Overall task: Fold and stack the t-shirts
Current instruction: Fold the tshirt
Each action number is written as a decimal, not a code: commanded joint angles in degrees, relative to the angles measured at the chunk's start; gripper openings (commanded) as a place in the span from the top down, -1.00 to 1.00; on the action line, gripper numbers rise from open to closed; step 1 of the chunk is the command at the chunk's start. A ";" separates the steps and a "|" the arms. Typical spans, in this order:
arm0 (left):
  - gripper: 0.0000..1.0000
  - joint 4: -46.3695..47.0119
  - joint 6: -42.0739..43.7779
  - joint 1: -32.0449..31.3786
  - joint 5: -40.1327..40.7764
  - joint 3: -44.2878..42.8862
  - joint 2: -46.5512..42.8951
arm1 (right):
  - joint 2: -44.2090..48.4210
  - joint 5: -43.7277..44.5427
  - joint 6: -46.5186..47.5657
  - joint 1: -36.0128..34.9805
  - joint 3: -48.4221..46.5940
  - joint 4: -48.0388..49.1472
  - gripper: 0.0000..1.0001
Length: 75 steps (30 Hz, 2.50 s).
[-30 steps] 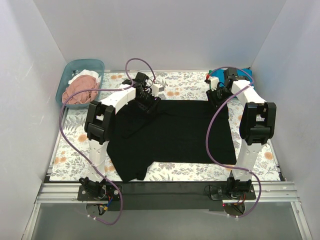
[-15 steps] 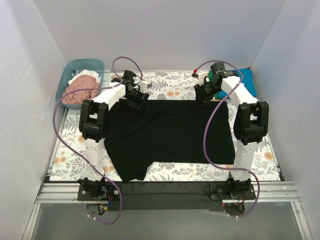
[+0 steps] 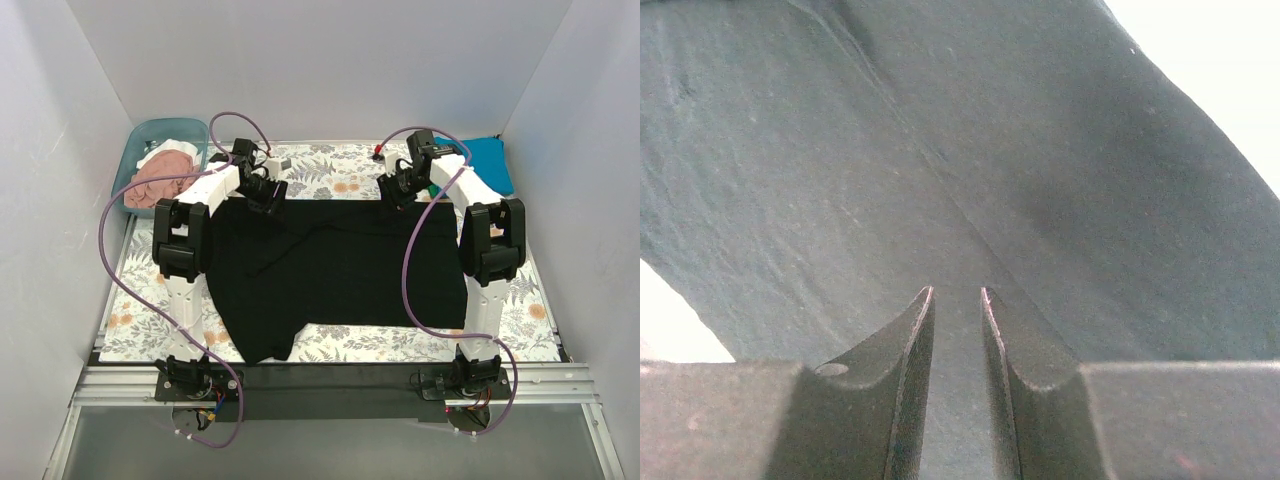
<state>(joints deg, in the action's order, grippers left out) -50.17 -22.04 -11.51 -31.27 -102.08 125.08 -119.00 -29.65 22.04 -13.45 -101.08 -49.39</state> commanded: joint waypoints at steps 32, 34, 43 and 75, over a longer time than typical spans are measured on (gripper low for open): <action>0.15 -0.36 -0.46 -2.47 2.61 0.13 2.45 | 2.11 0.47 1.07 1.94 2.64 -0.10 0.38; 0.15 -0.28 -0.37 -2.47 3.14 0.22 2.45 | 2.11 0.38 1.07 2.12 2.73 -0.10 0.38; 0.13 -0.54 0.77 -2.38 6.13 0.13 0.96 | 1.75 0.38 1.16 2.03 2.81 -0.10 0.38; 0.54 -1.15 -0.19 -3.61 4.20 -1.27 -2.73 | 1.49 0.12 1.60 2.03 4.05 -0.01 0.38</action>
<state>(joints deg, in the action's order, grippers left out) -50.78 -22.72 -14.35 -24.93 -102.10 128.25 -118.98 -28.64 22.85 -11.62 -97.58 -49.52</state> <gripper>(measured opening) 0.256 0.314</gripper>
